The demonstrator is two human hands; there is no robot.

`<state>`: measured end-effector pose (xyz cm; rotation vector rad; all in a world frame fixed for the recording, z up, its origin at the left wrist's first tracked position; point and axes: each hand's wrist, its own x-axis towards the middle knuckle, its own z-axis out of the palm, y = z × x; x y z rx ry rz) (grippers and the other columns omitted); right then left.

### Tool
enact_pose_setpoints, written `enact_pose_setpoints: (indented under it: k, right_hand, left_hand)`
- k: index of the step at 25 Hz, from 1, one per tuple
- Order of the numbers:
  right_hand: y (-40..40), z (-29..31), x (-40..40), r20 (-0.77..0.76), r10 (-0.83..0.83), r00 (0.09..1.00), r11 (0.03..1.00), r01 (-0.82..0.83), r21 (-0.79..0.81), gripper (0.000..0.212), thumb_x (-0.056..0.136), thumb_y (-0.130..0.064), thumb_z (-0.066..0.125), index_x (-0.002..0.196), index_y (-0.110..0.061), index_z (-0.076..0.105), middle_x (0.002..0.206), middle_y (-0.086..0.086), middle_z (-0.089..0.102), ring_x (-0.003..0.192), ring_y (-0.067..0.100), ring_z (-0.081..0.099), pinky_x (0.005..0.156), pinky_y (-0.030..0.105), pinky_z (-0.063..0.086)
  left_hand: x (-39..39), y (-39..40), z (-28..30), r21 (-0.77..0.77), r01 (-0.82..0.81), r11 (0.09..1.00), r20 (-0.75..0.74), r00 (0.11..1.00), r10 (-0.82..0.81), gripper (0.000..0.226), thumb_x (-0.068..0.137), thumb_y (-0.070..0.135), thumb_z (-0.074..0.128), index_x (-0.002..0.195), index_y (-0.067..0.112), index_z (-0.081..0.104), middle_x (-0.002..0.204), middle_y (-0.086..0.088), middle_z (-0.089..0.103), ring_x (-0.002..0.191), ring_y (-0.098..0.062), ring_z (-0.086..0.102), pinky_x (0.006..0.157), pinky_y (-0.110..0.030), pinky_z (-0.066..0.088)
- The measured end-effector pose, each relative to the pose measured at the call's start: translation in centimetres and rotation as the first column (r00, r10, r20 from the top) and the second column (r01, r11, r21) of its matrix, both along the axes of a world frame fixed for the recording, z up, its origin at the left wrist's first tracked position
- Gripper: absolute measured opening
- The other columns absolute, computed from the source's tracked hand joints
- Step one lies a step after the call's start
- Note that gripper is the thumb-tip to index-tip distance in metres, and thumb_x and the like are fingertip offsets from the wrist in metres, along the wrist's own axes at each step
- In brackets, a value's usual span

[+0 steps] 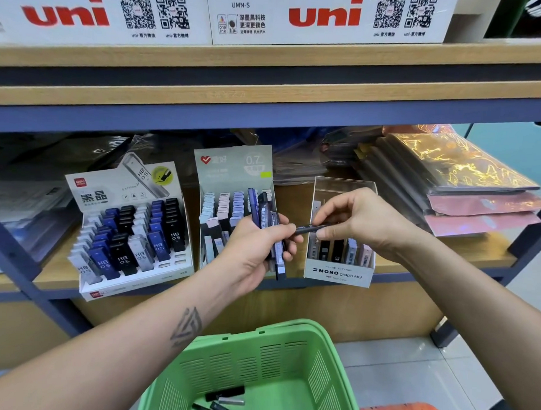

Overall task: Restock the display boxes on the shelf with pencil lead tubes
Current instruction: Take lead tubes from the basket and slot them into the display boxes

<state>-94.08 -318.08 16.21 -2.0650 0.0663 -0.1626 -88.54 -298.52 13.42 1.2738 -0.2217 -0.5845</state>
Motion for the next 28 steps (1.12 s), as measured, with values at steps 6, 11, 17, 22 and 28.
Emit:
enact_pose_setpoints:
  k: [6, 11, 17, 22, 28]
  right_hand:
    - [-0.6, 0.0, 0.0, 0.008, 0.019, 1.000, 0.996, -0.020, 0.082, 0.031, 0.075, 0.014, 0.078, 0.091, -0.012, 0.076, 0.094, 0.015, 0.076, 0.094, 0.035, 0.074, 0.084, 0.041, 0.061]
    - [-1.3, 0.5, -0.3, 0.098, 0.066, 0.993, 0.989, -0.078, 0.122, 0.023, 0.082, 0.006, 0.075, 0.099, -0.010, 0.077, 0.098, 0.015, 0.077, 0.097, 0.033, 0.073, 0.091, 0.046, 0.059]
    - [-1.3, 1.3, -0.7, 0.176, 0.131, 0.976, 0.986, -0.146, 0.075, 0.026, 0.084, 0.002, 0.075, 0.107, -0.010, 0.076, 0.100, 0.010, 0.077, 0.096, 0.029, 0.074, 0.088, 0.035, 0.059]
    - [-2.2, 1.7, 0.0, 0.253, -0.118, 0.960, 0.990, 0.094, 0.105, 0.025, 0.088, -0.001, 0.072, 0.113, -0.005, 0.073, 0.092, 0.014, 0.076, 0.086, 0.024, 0.076, 0.078, 0.028, 0.061]
    - [-4.5, 2.7, 2.1, 0.328, -0.408, 0.852, 0.898, 0.439, -0.021, 0.016, 0.087, -0.008, 0.077, 0.092, -0.021, 0.069, 0.093, 0.005, 0.073, 0.080, 0.018, 0.074, 0.076, 0.032, 0.061]
  left_hand:
    - [-0.2, -0.1, -0.2, 0.042, -0.030, 0.999, 0.066, 0.997, 0.027, 0.027, 0.088, -0.013, 0.062, 0.107, 0.004, 0.052, 0.076, -0.020, 0.068, 0.056, -0.019, 0.057, 0.048, -0.025, 0.046]
    - [0.0, -0.3, -0.1, -0.021, -0.003, 1.000, -0.043, 0.999, 0.002, 0.024, 0.089, -0.012, 0.061, 0.103, 0.005, 0.053, 0.080, -0.024, 0.068, 0.056, -0.019, 0.057, 0.047, -0.024, 0.047]
    - [0.2, -0.8, 0.7, -0.155, 0.009, 0.988, -0.159, 0.987, -0.034, 0.021, 0.090, -0.011, 0.059, 0.102, 0.004, 0.053, 0.077, -0.026, 0.065, 0.055, -0.020, 0.056, 0.045, -0.022, 0.044]
    - [0.1, -1.0, 0.6, -0.117, 0.032, 0.993, -0.126, 0.991, -0.047, 0.021, 0.090, -0.008, 0.063, 0.104, 0.004, 0.053, 0.079, -0.024, 0.066, 0.057, -0.020, 0.057, 0.045, -0.022, 0.046]
    - [0.1, -1.1, 0.8, -0.091, 0.042, 0.995, -0.085, 0.995, -0.049, 0.022, 0.089, -0.008, 0.065, 0.104, 0.004, 0.055, 0.076, -0.021, 0.066, 0.059, -0.020, 0.058, 0.047, -0.023, 0.047]
